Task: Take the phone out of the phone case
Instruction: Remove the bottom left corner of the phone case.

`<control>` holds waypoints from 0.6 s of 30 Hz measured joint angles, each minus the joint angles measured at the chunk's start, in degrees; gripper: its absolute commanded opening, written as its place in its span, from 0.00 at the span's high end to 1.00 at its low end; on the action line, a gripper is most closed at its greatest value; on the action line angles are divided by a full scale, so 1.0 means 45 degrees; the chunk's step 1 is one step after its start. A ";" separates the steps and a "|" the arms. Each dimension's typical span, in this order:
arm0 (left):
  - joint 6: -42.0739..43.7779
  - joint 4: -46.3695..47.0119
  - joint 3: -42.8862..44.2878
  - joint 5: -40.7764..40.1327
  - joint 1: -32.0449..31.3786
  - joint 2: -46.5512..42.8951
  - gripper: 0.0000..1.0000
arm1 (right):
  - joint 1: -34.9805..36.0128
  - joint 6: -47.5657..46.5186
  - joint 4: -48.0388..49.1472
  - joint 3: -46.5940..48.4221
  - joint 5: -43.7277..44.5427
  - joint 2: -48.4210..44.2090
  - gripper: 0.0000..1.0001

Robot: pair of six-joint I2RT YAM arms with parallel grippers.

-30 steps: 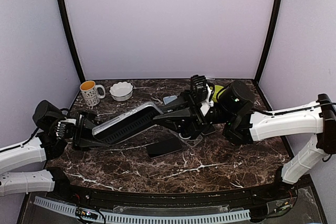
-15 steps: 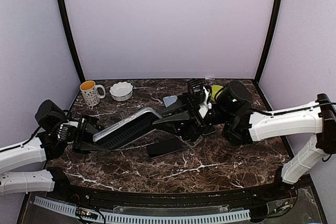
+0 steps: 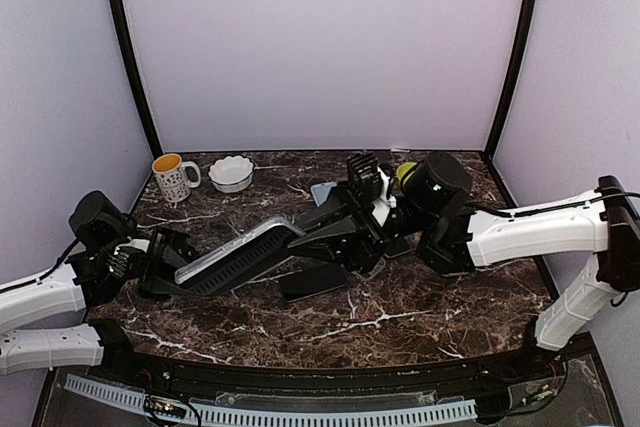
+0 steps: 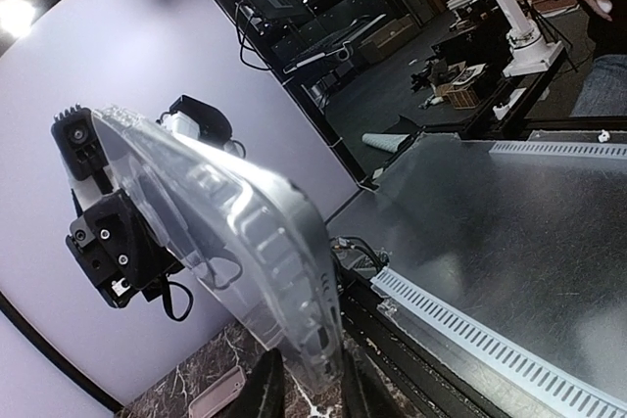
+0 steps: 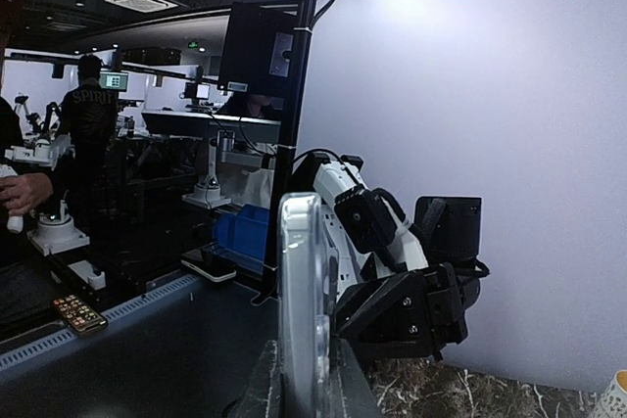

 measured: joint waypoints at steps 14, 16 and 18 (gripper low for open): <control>0.2880 -0.3070 0.0010 -0.1171 -0.0019 -0.0685 0.82 | 0.0131 0.0738 -0.1180 0.0024 -0.2084 -0.0049 1.00; 0.3235 -0.3347 0.0010 -0.1666 -0.0019 -0.0777 0.77 | 0.0136 0.0816 -0.1297 0.0019 -0.2409 -0.0049 1.00; 0.3580 -0.3575 0.0010 -0.2132 -0.0019 -0.0806 0.72 | 0.0136 0.0758 -0.1467 0.0005 -0.2487 -0.0053 1.00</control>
